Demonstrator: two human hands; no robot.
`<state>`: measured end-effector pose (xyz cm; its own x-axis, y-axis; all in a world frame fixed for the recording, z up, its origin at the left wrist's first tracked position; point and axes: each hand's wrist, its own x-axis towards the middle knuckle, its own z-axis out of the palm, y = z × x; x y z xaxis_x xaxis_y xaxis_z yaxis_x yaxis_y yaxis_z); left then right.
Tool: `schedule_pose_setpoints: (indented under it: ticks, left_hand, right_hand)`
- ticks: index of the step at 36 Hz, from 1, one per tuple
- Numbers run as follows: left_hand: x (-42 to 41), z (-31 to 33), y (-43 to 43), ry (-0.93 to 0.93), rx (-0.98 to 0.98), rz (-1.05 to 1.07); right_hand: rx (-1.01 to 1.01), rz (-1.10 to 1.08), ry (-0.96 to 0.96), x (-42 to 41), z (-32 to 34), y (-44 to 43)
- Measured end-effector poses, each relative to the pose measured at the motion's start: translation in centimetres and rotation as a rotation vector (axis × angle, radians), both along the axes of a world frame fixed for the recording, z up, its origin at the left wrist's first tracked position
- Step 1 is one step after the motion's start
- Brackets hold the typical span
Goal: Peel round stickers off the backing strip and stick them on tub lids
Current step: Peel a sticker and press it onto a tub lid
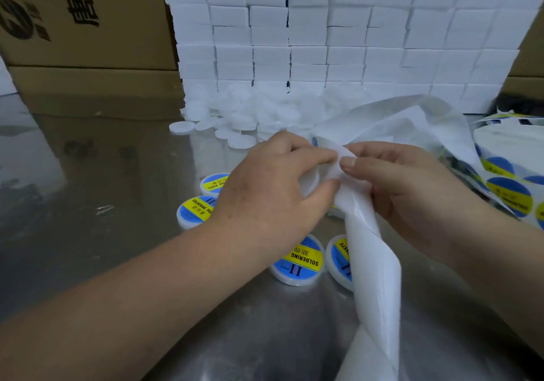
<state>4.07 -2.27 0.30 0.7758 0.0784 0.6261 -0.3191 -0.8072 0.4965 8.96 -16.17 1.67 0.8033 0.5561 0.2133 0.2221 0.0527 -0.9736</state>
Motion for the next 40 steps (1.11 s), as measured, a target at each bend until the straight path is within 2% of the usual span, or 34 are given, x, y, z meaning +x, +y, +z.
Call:
schedule_pose_setpoints:
  ticks: [8,16,23,27,40]
  left_hand:
    - [-0.12,0.21,0.08,-0.052,-0.02,0.045]
    - [-0.01,-0.03,0.06,-0.022,-0.133,0.012]
    - [-0.01,-0.07,-0.08,-0.051,-0.088,0.048]
    - [0.15,-0.15,-0.01,-0.076,-0.058,0.065]
    - [0.17,-0.03,0.49,-0.089,-0.134,0.046]
  right_hand:
    - [-0.034,-0.05,0.004,0.28,0.11,-0.06]
    - [-0.053,0.07,-0.032,0.38,-0.05,-0.32]
    - [-0.056,0.083,-0.049,0.28,-0.09,-0.26]
    - [-0.002,0.061,-0.067,-0.23,-0.36,0.06]
    - [0.0,-0.011,-0.115,0.09,-0.42,-0.02]
